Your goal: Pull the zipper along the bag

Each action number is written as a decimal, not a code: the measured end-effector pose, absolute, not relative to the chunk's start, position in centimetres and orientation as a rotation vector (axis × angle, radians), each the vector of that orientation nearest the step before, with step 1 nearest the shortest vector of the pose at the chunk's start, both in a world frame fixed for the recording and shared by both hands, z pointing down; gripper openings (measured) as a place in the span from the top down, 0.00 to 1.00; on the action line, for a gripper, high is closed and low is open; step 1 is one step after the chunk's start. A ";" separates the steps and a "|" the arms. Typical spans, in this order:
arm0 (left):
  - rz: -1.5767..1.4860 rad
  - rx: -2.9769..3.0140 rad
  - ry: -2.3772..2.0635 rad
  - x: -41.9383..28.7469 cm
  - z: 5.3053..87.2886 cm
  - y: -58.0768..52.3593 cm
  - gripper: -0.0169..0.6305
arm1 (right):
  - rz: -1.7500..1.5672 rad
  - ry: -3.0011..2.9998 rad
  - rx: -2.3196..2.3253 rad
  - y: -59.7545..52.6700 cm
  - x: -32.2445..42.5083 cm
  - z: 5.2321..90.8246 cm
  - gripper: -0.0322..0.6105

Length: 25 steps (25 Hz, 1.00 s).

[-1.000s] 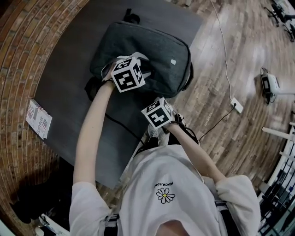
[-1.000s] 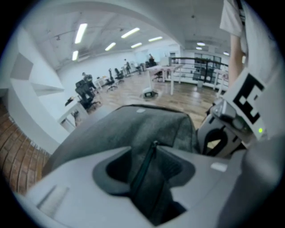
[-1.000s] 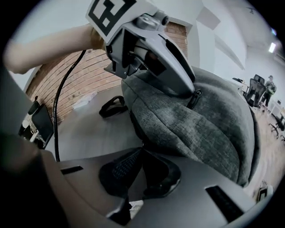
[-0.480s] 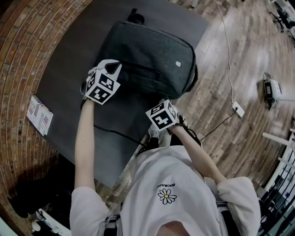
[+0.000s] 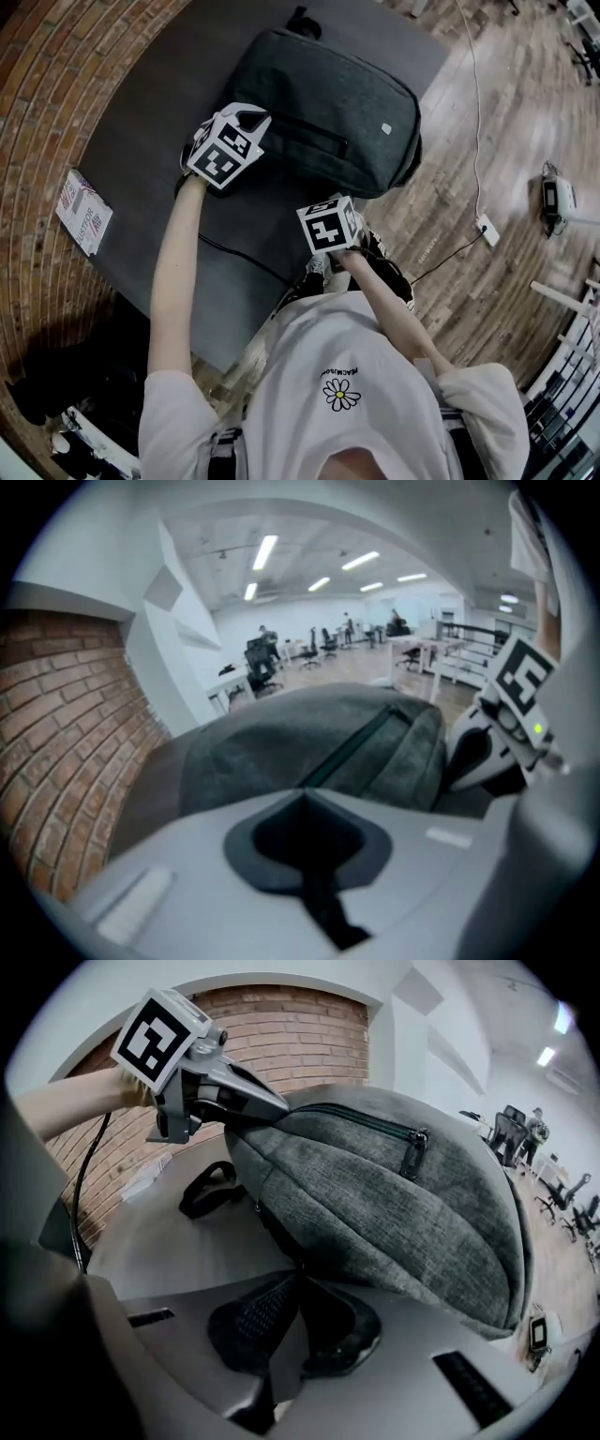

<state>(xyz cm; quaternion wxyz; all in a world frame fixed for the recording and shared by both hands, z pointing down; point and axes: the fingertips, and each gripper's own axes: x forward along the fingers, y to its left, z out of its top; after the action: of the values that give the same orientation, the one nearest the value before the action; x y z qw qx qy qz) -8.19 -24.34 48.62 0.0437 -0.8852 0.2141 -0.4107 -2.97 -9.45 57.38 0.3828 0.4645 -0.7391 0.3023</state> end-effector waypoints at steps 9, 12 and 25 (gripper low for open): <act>-1.254 -2.713 0.660 -8.5 48.9 -24.3 0.98 | 0.768 -1.926 1.192 -11.3 -7.1 56.8 0.93; -1.243 -2.724 0.672 -8.4 48.8 -24.3 0.98 | 0.729 -1.922 1.185 -12.1 -8.2 56.9 0.93; -1.200 -2.784 0.768 -8.6 48.7 -24.8 0.98 | 0.759 -1.980 1.156 -12.0 -8.3 56.7 0.92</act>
<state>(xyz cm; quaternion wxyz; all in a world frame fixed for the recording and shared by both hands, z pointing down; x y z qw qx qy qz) -8.64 -24.80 48.72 0.0071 -0.8901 0.2457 -0.3838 -8.32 -12.03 56.75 0.3552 0.4475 -0.7664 0.2936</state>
